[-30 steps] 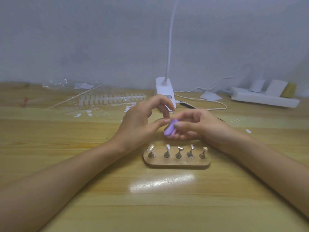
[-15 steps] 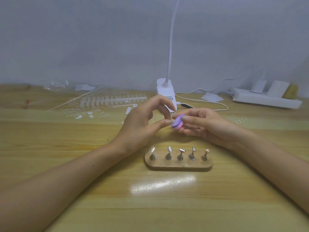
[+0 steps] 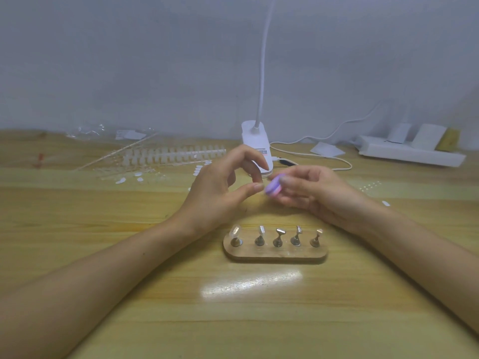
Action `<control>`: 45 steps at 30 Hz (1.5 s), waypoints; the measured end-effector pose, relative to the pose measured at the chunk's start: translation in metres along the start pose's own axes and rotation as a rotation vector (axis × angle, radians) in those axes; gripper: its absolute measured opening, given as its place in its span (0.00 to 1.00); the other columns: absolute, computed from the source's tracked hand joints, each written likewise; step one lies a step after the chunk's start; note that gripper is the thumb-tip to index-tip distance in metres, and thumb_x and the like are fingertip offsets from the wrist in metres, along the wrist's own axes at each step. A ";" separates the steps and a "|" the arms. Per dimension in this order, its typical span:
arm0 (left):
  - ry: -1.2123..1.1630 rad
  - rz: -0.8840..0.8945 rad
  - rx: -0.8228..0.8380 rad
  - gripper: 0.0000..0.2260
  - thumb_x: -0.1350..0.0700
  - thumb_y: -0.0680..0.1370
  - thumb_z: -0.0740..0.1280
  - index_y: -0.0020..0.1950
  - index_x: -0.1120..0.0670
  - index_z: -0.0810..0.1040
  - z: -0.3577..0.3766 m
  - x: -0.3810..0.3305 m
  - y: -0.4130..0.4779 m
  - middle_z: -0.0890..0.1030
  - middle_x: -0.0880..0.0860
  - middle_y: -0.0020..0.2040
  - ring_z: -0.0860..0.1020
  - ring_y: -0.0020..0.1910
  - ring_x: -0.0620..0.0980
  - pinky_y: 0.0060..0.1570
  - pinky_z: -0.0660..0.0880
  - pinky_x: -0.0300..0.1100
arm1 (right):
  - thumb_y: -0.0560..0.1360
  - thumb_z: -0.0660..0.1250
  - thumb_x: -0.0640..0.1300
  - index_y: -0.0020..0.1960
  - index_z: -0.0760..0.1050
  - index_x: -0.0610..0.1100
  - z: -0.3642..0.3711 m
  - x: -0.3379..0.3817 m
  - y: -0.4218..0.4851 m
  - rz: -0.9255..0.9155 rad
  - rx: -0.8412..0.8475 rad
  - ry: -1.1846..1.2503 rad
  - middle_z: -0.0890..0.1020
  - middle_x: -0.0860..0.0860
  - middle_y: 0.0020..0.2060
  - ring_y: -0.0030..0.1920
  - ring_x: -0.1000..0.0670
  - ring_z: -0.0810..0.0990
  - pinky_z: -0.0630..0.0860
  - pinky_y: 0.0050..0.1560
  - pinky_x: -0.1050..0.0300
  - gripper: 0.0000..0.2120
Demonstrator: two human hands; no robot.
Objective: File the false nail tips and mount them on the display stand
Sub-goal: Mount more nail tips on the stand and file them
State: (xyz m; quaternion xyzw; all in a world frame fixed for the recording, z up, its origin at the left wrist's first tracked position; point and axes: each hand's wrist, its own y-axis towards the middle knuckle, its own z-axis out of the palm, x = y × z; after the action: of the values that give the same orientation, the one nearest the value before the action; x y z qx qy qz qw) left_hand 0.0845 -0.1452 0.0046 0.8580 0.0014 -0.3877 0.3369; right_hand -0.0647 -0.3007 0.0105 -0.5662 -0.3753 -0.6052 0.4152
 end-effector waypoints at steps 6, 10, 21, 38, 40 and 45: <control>0.003 -0.002 0.015 0.09 0.59 0.74 0.72 0.51 0.49 0.76 0.000 -0.002 0.000 0.81 0.44 0.41 0.62 0.30 0.44 0.32 0.60 0.32 | 0.71 0.72 0.43 0.49 0.85 0.39 0.000 0.000 0.002 0.003 -0.011 0.031 0.87 0.44 0.45 0.44 0.52 0.86 0.80 0.43 0.66 0.10; -0.005 0.017 0.029 0.09 0.55 0.73 0.71 0.52 0.50 0.75 0.001 -0.004 -0.002 0.82 0.45 0.40 0.61 0.29 0.44 0.32 0.60 0.32 | 0.69 0.73 0.43 0.47 0.86 0.41 0.000 0.004 0.001 0.062 0.021 0.003 0.86 0.45 0.42 0.41 0.53 0.86 0.80 0.40 0.67 0.09; -0.077 -0.013 -0.019 0.18 0.60 0.75 0.73 0.61 0.48 0.72 0.001 -0.001 0.000 0.82 0.46 0.41 0.61 0.29 0.55 0.32 0.62 0.32 | 0.71 0.74 0.47 0.54 0.84 0.40 0.003 0.008 -0.002 0.086 0.136 -0.103 0.86 0.43 0.50 0.48 0.49 0.85 0.81 0.50 0.61 0.14; 0.082 -0.006 0.001 0.19 0.56 0.74 0.72 0.61 0.43 0.72 0.002 -0.004 -0.003 0.82 0.43 0.42 0.62 0.29 0.46 0.36 0.63 0.40 | 0.72 0.73 0.48 0.51 0.85 0.41 0.006 0.004 -0.001 0.056 0.061 -0.070 0.86 0.47 0.39 0.37 0.56 0.83 0.80 0.42 0.66 0.12; 0.078 -0.003 0.006 0.19 0.55 0.74 0.72 0.61 0.43 0.72 0.002 -0.004 -0.003 0.82 0.43 0.41 0.63 0.29 0.46 0.36 0.63 0.39 | 0.74 0.69 0.46 0.54 0.82 0.36 0.002 0.003 0.000 0.036 -0.029 0.009 0.84 0.50 0.34 0.32 0.58 0.81 0.79 0.39 0.67 0.15; 0.062 0.000 0.003 0.18 0.57 0.74 0.73 0.61 0.44 0.72 0.001 -0.003 -0.003 0.81 0.43 0.41 0.61 0.29 0.46 0.35 0.62 0.38 | 0.70 0.74 0.50 0.52 0.84 0.40 0.005 0.001 0.001 0.031 0.023 -0.071 0.85 0.46 0.40 0.37 0.55 0.82 0.80 0.41 0.65 0.16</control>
State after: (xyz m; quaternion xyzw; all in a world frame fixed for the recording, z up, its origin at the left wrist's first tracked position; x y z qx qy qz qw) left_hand 0.0810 -0.1429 0.0043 0.8701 0.0112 -0.3611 0.3352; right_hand -0.0620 -0.2964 0.0121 -0.5880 -0.3880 -0.5740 0.4174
